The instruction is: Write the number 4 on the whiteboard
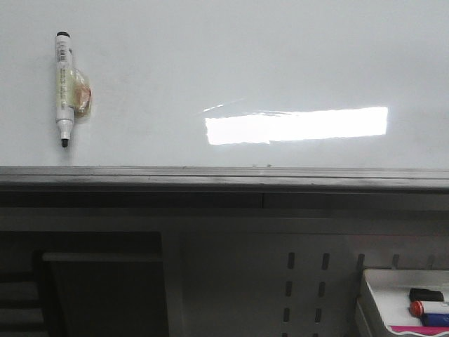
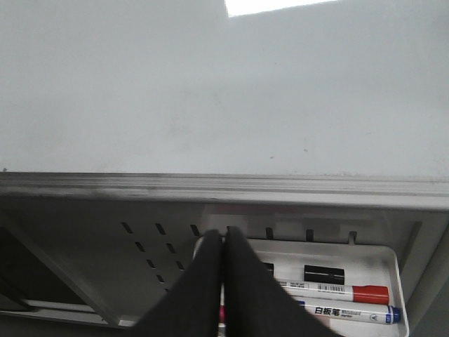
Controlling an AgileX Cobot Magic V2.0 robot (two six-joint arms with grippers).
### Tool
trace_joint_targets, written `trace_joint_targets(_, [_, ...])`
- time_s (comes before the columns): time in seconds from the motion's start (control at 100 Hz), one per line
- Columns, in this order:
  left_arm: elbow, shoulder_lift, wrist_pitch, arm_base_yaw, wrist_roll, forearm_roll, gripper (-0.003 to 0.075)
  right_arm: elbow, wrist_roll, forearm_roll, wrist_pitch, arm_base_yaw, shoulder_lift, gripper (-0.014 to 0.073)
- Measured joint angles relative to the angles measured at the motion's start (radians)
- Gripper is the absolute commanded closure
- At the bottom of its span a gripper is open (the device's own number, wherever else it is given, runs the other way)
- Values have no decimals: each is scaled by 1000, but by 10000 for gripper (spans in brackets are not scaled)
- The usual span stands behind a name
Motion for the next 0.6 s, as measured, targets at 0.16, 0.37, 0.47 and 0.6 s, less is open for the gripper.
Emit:
trace_joint_targets(0.16, [0, 100, -46, -125, 0, -51, 262, 0, 0, 0, -2, 0, 0, 638])
trace_joint_targets(0.37, [0, 303, -184, -324, 0, -88, 249, 0, 0, 0, -10, 0, 0, 638])
trace_joint_targets(0.47, [0, 428, -282, -404, 0, -104, 249, 0, 0, 0, -14, 0, 0, 638])
trace_joint_targets(0.6, [-4, 602, -439, -482, 0, -140, 249, 0, 0, 0, -14, 0, 0, 638])
